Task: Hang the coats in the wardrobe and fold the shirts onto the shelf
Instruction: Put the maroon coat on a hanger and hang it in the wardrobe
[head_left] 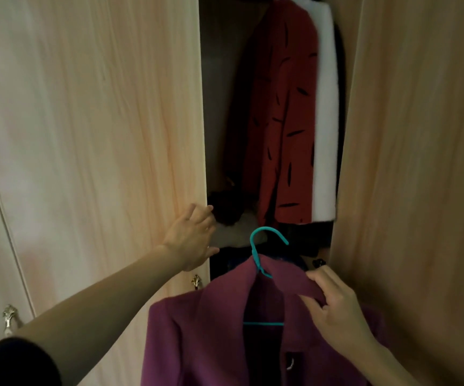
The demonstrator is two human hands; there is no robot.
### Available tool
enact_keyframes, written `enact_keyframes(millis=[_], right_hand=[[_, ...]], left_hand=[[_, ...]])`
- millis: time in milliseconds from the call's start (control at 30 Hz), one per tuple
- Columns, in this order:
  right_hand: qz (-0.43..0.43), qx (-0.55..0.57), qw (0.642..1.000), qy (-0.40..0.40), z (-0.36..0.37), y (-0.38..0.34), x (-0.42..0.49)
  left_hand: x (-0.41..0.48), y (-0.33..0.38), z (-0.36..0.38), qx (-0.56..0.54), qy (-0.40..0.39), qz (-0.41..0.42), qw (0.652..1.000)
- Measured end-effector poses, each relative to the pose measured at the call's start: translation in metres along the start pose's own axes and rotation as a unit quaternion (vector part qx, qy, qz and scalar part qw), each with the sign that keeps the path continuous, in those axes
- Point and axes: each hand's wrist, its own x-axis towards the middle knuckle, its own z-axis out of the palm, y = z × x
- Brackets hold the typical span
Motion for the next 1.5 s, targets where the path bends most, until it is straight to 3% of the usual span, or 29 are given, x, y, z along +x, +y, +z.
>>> enact_keyframes(millis=[300,567,1200,1500], right_hand=[[-0.021,0.076,0.997,-0.014,-0.009,0.019,0.012],[-0.03,0.106,0.993,-0.033,-0.01,0.036,0.005],[-0.064,0.13,0.988,-0.046,-0.016,-0.051,-0.046],[-0.091,0.128,0.986,-0.053,-0.021,-0.117,-0.087]], left_hand=[[0.009,0.013,-0.014,0.084,-0.08,-0.033,0.993],[-0.008,0.035,-0.045,0.089,-0.098,-0.049,0.99],[-0.142,0.048,-0.121,0.042,-0.048,0.01,0.998],[-0.239,0.038,-0.148,0.003,0.017,0.011,1.0]])
